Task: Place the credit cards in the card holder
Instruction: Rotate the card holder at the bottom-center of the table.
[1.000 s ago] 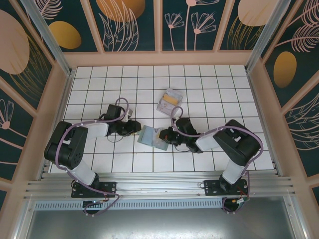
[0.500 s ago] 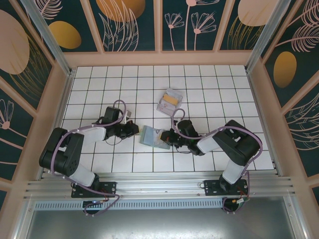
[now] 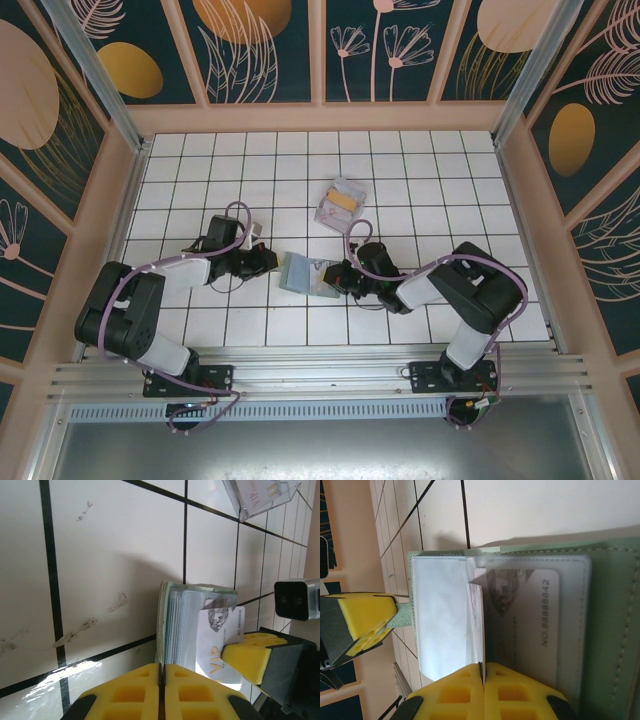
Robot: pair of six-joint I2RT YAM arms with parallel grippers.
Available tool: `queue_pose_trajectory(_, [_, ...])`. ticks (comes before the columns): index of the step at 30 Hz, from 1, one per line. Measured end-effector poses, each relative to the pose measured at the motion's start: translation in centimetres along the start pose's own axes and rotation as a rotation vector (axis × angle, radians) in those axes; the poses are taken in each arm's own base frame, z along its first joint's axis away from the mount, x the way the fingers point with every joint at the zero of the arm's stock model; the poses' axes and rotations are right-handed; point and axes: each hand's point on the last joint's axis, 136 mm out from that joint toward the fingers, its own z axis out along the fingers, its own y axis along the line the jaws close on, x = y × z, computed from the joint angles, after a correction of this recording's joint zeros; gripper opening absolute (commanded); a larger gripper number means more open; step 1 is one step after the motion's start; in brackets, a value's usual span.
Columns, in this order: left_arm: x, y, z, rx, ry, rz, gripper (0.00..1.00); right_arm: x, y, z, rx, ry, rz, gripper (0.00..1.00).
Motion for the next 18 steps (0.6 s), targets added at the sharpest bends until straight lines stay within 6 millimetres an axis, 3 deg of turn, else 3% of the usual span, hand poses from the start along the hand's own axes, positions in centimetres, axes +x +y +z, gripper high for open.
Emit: queue_pose_trajectory(18, [0.9,1.2,0.3,-0.018,0.005,-0.012,0.03,-0.3,0.0,0.8,-0.007,-0.001,0.023,0.0])
